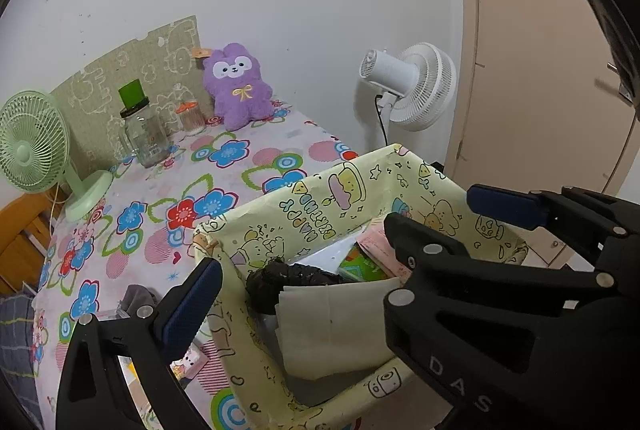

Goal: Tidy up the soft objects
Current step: 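Open the left tool to drop the tissue pack while the right tool drops the pink packet, then withdraw both tools from the gift box back over the table items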

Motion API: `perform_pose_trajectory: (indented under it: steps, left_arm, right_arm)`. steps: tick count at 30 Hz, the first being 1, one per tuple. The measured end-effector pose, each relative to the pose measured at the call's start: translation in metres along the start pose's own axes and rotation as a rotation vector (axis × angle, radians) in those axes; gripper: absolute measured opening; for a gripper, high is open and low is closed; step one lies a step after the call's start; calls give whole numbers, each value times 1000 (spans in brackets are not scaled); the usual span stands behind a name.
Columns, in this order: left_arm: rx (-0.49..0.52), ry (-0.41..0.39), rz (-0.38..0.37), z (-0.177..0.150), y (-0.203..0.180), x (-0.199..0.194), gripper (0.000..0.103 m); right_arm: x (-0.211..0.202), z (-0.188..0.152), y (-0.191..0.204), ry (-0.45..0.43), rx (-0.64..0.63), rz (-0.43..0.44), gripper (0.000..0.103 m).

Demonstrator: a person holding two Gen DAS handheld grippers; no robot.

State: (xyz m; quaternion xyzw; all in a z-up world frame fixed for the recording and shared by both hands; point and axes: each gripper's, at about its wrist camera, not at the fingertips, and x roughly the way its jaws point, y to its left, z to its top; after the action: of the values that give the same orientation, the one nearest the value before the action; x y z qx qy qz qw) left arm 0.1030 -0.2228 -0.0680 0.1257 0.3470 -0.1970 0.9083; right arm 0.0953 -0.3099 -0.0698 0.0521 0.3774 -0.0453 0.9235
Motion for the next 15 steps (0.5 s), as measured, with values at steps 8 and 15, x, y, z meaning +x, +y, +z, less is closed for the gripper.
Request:
perform_pose_trajectory:
  steps: [8, 15]
  left_arm:
    - [-28, -10, -13, -1, 11, -14, 103]
    - [-58, -28, -6, -4, 25, -28, 103]
  right_arm:
    - [-13, 1, 10, -24, 4, -16, 74]
    - [-28, 1, 24, -58, 3, -13, 82]
